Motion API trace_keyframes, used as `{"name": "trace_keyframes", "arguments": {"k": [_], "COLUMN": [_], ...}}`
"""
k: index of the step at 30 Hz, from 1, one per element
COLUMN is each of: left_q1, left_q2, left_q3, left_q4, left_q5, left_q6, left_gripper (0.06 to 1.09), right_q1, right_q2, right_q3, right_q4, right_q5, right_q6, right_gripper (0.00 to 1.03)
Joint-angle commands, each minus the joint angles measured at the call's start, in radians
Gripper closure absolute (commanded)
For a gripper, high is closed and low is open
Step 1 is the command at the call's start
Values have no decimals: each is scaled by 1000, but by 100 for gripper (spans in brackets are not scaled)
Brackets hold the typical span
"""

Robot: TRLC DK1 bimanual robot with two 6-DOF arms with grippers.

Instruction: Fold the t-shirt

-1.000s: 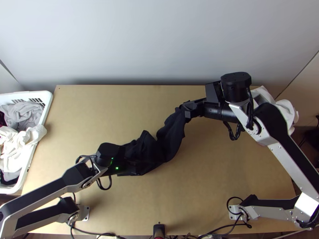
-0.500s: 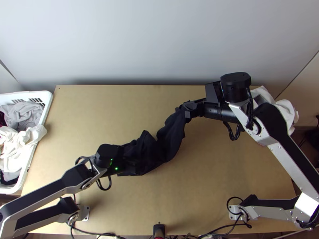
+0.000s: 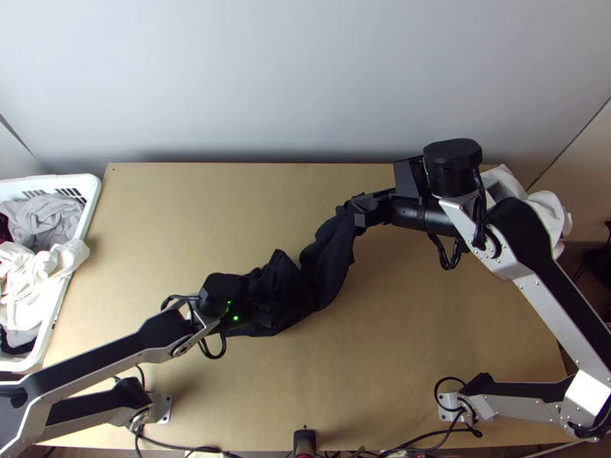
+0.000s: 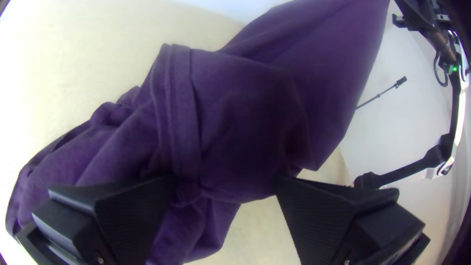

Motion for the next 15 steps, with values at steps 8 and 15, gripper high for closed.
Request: {"name": "trace_keyframes", "arguments": {"k": [8, 15], "left_q1": [25, 38], "left_q2": [55, -23], "left_q3": [-22, -26], "left_q4": [9, -28], "left_q5": [-63, -63], "left_q6": [32, 32], "left_gripper": [19, 19], "right_q1": [0, 1], "right_q2": [0, 0], "right_q3": [15, 17], "right_q4": [1, 2], "right_q5": [0, -2], "right_q6": [-1, 0], "right_gripper": [100, 100]}}
